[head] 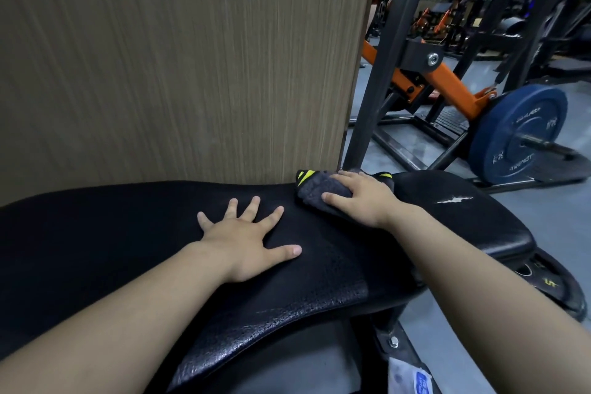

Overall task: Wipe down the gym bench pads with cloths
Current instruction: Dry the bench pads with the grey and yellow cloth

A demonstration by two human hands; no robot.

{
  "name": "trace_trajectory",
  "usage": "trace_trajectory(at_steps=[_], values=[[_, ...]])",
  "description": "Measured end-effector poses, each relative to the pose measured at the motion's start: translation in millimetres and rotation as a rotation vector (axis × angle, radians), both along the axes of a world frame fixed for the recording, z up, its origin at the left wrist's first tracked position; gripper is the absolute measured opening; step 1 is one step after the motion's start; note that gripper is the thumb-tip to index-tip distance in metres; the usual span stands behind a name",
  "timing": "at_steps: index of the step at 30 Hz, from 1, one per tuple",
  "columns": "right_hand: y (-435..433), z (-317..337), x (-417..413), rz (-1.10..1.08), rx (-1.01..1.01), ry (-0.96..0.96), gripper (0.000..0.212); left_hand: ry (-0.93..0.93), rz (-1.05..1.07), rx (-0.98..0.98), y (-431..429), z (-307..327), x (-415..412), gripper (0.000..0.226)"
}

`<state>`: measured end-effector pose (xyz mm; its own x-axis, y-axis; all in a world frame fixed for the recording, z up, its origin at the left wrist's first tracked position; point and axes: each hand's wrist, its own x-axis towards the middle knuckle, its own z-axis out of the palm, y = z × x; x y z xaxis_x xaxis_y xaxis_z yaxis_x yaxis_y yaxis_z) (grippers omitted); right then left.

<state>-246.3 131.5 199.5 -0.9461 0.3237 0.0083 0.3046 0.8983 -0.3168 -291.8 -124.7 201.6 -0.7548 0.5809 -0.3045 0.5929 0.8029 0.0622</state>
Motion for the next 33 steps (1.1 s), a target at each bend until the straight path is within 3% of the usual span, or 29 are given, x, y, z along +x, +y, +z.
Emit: trace_trajectory(at_steps=[7, 15, 21, 26, 29, 33], values=[[-27.9, -0.3, 77.5, 0.119, 0.009, -0.006, 0.068, 0.000, 0.010, -0.005, -0.9, 1.0, 3.2, 0.090], [-63.4, -10.0, 153.5, 0.192, 0.129, -0.007, 0.088, -0.003, 0.016, -0.001, -2.1, 5.2, 6.7, 0.089], [-65.5, -3.7, 124.6, 0.213, 0.088, -0.026, 0.091, -0.068, 0.030, 0.072, -4.2, 9.4, 0.9, 0.079], [-60.6, 3.7, 71.3, 0.213, -0.011, -0.048, 0.070, -0.110, 0.052, 0.304, -22.5, 7.3, -10.6, 0.055], [-55.6, 3.3, 34.7, 0.183, -0.003, -0.045, 0.065, -0.044, 0.087, 0.326, -33.9, 3.7, -9.1, 0.057], [-47.0, 1.7, -10.3, 0.143, 0.002, -0.035, 0.066, 0.021, 0.116, 0.207, -50.9, 1.1, -2.6, 0.070]])
